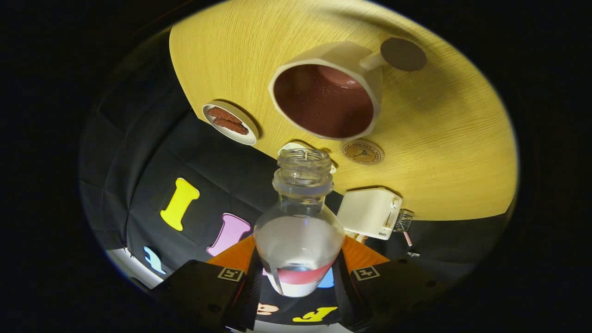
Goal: Take the bottle from table, then pour the juice into the cup, finally place the bottle on the coaster
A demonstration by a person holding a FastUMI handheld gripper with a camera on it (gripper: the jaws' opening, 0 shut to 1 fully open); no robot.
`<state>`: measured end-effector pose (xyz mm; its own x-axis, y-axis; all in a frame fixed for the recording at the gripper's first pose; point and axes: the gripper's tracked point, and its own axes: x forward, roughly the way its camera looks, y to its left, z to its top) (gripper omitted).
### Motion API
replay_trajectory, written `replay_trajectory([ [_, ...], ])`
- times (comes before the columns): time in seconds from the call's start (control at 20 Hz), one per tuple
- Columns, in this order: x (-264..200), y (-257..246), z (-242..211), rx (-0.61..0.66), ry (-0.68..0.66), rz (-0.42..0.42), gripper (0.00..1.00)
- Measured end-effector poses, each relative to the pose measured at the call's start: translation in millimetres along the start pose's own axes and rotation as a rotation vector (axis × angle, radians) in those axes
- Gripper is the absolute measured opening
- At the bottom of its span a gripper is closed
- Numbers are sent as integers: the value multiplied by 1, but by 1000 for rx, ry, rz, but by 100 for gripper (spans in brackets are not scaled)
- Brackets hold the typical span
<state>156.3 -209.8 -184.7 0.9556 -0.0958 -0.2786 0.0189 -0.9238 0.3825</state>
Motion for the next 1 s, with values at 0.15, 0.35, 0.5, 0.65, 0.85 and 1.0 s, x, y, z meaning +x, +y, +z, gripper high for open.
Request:
replay_trajectory([
  [0.15, 0, 2, 3, -3, -7, 5, 70],
  [0.35, -1, 2, 6, -37, -27, 15, 70],
  [0.5, 0, -2, 5, -80, -35, 16, 70],
  [0.65, -5, -6, 11, -158, -87, 37, 70],
  [0.85, -17, -18, 11, -402, -118, 50, 70],
  [1.0, -22, -23, 2, -606, -119, 64, 70],
])
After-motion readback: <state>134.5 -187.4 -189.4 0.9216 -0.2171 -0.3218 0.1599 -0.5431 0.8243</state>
